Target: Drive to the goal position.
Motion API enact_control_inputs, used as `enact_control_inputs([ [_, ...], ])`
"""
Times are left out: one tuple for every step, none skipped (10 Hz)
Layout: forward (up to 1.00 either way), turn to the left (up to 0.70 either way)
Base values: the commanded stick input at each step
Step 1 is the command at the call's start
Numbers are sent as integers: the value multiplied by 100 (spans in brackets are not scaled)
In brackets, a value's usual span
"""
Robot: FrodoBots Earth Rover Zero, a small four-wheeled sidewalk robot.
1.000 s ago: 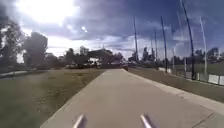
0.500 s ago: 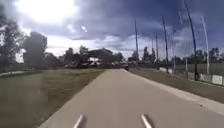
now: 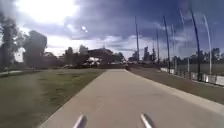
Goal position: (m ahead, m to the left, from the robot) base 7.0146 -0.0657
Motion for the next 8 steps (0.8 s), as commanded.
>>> enact_control_inputs([
  [100,0],
  [100,0],
  [100,0],
  [100,0],
  [100,0],
  [100,0],
  [100,0],
  [100,0],
])
